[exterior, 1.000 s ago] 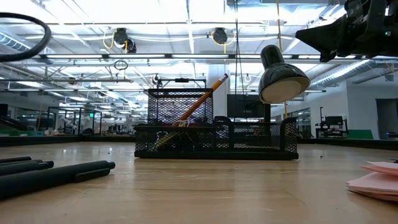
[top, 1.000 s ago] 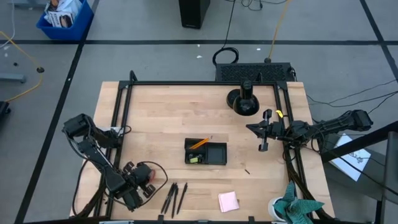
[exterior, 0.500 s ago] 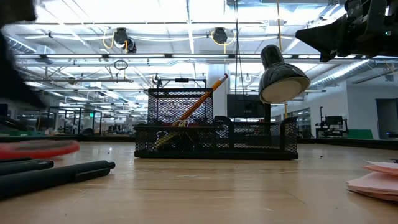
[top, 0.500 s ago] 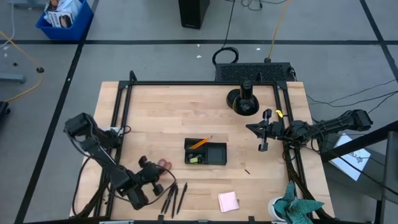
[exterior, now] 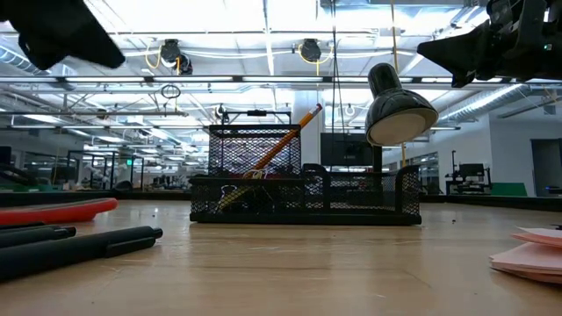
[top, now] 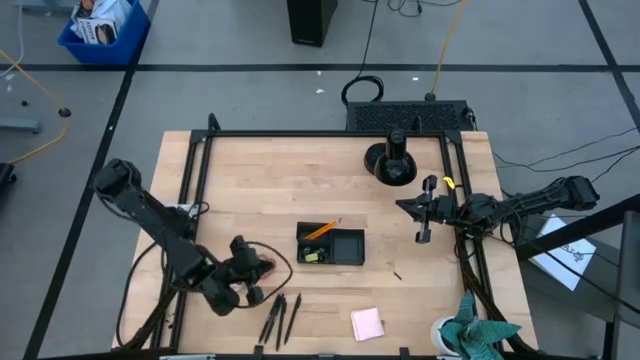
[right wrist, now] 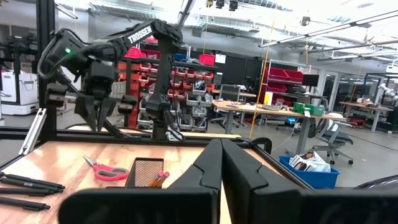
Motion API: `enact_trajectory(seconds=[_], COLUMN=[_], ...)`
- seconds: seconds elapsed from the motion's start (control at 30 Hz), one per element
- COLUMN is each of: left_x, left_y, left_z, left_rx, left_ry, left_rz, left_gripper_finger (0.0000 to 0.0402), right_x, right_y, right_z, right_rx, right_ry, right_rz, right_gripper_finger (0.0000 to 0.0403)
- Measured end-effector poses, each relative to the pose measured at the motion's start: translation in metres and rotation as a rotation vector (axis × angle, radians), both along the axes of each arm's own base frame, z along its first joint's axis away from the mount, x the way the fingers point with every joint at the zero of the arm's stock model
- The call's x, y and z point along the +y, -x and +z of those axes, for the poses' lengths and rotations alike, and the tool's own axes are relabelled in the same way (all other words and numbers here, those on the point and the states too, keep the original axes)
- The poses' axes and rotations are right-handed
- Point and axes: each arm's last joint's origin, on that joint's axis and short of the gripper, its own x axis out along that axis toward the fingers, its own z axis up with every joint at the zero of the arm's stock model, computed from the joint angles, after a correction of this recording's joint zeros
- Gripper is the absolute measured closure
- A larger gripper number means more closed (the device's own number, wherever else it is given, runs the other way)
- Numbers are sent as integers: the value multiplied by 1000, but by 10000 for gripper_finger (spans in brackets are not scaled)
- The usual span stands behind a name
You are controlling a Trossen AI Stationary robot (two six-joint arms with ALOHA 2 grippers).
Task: Pick and place office supplies into organizer
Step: Put the red scissors into the black desk organizer
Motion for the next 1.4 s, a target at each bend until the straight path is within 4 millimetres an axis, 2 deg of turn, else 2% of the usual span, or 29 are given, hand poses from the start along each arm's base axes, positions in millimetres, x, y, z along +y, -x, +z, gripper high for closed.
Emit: enact_trajectory(seconds=[0.2,0.33,0.47,0.63,0.83,1.17,1.4], left_x=[6,9,17,29,43,57,59], left_y=[-18,-26,-30,-31,-32,-39,-40], left_z=[-27,-46,-51,-51,-53,-53,-54], left_rx=[195,329,376,457,575,599,608], left_ry=[78,22,-43,-121,-93,-86,-52], left_rz=[-34,-123,-153,-220,-273,-286,-297], left_gripper_finger=[299,249,222,221,237,261,263], right_x=[0,0,0,0,0,0,0], right_y=[0,0,0,0,0,0,0], right_z=[0,0,0,0,0,0,0], right_rx=[0,0,0,0,2,3,3], right_ry=[0,0,-1,0,2,8,8], right_rz=[0,0,0,-2,-5,-9,-10], right_gripper_finger=[403,403,403,403,403,403,403])
